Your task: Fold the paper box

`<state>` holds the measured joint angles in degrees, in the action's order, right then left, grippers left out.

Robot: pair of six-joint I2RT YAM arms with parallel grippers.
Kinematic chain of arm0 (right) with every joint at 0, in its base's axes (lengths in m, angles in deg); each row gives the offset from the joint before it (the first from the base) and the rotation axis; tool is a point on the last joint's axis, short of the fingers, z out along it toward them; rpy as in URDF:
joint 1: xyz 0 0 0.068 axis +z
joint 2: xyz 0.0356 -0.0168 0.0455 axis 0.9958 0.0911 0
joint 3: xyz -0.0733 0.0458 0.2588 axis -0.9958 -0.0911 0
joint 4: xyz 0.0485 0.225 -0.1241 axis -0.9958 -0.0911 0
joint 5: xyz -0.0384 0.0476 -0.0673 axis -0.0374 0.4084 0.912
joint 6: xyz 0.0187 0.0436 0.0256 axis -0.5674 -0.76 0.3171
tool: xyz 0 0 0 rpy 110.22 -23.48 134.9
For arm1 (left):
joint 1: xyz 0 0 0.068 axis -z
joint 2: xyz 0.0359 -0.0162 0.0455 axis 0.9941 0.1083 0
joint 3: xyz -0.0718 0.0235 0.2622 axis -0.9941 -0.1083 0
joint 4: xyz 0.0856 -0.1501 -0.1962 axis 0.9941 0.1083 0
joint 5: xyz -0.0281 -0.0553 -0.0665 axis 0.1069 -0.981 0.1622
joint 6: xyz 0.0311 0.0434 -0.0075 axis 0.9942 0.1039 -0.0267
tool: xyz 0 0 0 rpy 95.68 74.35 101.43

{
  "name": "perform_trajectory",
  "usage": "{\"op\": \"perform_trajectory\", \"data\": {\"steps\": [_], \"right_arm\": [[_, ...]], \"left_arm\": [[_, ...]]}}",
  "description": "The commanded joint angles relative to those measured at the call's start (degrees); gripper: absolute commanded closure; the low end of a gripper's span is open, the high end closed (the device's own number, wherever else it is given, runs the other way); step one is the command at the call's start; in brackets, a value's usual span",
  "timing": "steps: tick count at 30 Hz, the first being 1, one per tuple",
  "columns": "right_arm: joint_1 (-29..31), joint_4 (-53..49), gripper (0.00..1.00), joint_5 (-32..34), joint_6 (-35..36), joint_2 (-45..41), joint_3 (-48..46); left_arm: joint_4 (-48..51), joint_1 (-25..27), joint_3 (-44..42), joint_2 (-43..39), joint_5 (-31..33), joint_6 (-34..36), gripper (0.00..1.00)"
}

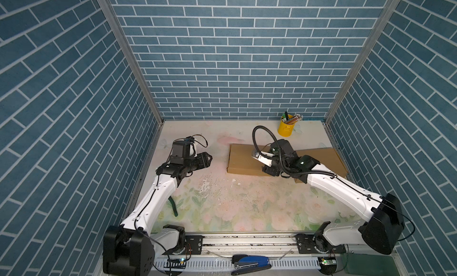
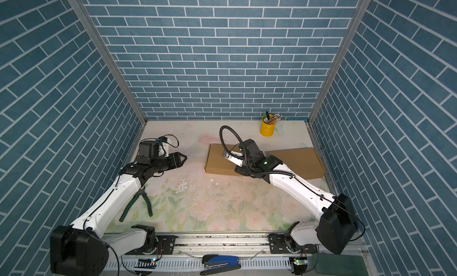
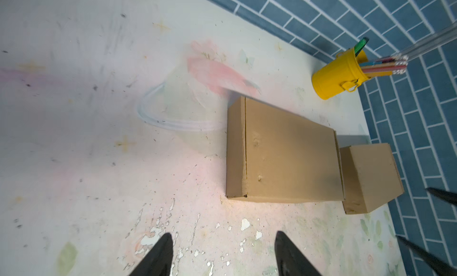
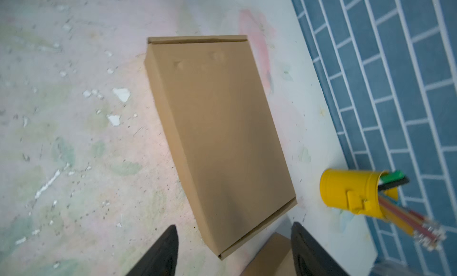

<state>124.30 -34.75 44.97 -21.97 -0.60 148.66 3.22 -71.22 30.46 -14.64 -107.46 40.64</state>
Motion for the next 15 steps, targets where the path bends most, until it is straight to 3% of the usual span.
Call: {"op": "perform_trajectory", "data": {"steps": [1, 4, 7, 15], "right_arm": [[-6.4, -3.5, 0.30, -0.9, -23.6, 3.3, 0.1], [-11.9, -5.8, 0.31, -1.1, -36.8, 6.9, 2.4], [-16.9, -3.9, 0.31, -7.6, -46.7, 9.7, 2.2], [-23.4, 8.5, 0.32, -22.9, -56.2, 17.4, -0.8]], "left_arm": [[-7.9, 4.0, -1.2, 4.1, 4.9, -0.8, 0.32], [-16.6, 6.3, -2.7, 8.2, 6.4, -2.0, 0.30], [-24.1, 7.4, -2.9, 13.2, 6.2, -2.7, 0.29], [-32.8, 8.9, 0.3, 25.0, 1.2, -5.6, 0.27]]}}
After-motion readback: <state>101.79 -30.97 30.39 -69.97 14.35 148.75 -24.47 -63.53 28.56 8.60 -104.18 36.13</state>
